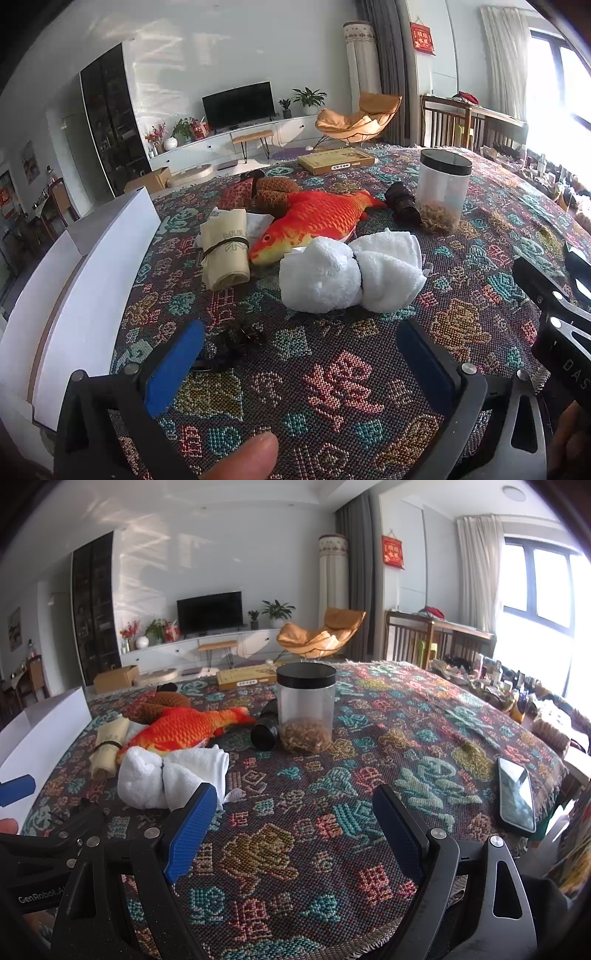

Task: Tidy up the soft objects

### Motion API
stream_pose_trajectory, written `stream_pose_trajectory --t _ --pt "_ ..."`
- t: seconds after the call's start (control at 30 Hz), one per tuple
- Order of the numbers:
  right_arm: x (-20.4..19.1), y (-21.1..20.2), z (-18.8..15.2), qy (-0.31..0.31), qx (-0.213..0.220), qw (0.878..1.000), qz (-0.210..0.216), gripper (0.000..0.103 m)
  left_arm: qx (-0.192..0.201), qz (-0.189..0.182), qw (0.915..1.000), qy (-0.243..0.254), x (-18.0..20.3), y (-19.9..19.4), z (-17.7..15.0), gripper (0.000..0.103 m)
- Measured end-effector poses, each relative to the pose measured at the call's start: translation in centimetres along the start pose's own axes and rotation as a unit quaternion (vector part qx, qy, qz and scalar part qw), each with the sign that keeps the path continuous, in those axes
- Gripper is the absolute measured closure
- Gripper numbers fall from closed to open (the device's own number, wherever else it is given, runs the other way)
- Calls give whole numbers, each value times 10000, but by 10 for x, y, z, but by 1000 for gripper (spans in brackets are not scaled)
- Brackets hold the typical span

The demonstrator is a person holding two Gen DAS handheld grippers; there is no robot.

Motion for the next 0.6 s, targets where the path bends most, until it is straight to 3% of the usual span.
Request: stream_pose_trajectory --t 0.6 --pt "1 0 0 35 2 10000 17 15 -100 10 9999 15 1 5 -6 0"
Point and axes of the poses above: each gripper's, at about its wrist camera, not at the fingertips, and y roughly the way its jaws point, x to its right, z to its top, the point moved 2 cm from there along y, roughly the way its jaws point, and after that the axes turned 14 degrees about z, right-handed, at the moved point
